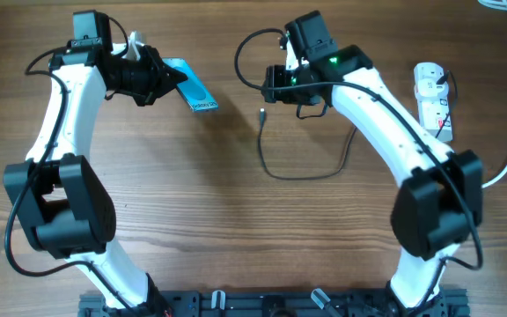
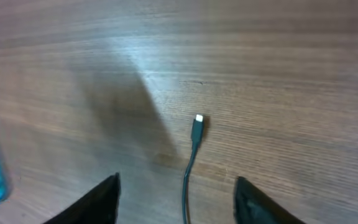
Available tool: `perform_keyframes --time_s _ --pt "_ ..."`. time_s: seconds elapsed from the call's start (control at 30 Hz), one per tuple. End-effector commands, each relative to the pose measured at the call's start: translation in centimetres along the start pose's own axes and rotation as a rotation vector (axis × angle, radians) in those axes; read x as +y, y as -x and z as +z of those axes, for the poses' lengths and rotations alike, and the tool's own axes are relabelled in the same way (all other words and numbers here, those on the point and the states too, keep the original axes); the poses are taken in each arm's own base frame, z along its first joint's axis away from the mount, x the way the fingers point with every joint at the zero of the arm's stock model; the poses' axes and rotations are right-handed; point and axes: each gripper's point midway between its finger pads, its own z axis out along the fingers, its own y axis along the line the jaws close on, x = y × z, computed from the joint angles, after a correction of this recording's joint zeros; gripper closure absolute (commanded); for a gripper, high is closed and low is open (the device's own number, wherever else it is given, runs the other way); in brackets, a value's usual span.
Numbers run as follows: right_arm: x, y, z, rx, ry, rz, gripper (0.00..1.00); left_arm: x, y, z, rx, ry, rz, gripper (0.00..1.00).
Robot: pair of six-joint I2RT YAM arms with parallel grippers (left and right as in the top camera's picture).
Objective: Plug charger to phone and switch on socket
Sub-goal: 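Lower the right gripper onto the black USB-C cable end and grasp it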
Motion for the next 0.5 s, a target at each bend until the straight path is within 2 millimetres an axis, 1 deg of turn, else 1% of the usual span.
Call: perform_keyframes --time_s 0.0,0.07,0.13,0.17,0.23,0.33,0.4,0.47 --pt "0.1 -0.9 3.2 0.042 -0.016 -0.019 0.49 -1.8 -0.1 -1.1 -0.02 -0.036 0.027 0.96" --pt "0.5 -1.6 5.1 0.063 -0.018 -0.04 0.52 -1.8 -0.1 -1.1 -0.021 -0.036 0.027 0.96" --pt "0.3 -1.9 6.5 0.072 -0.026 -0.041 0.56 -1.8 -0.1 -1.1 -0.02 -0.036 0.027 0.96" --pt "0.2 -2.0 6.8 0.076 -0.028 -0.04 0.56 -1.9 -0.2 -1.1 -0.019 -0.036 0.027 0.96" --pt "-0.3 -2.3 8.2 0.091 -0.036 -0.029 0.6 -1.9 -0.3 -1.0 -0.017 -0.036 0.029 0.96" --pt "-0.7 -2.7 9.3 0.105 -0.043 -0.027 0.62 -2.1 -0.4 -0.9 -0.013 -0.035 0.034 0.96" --pt "-1.4 -3.0 10.1 0.112 -0.065 -0.014 0.66 -2.1 -0.5 -0.8 -0.012 -0.035 0.035 0.96" --pt "-2.0 -3.2 10.7 0.113 -0.093 -0.007 0.68 -2.1 -0.5 -0.8 -0.012 -0.035 0.035 0.96"
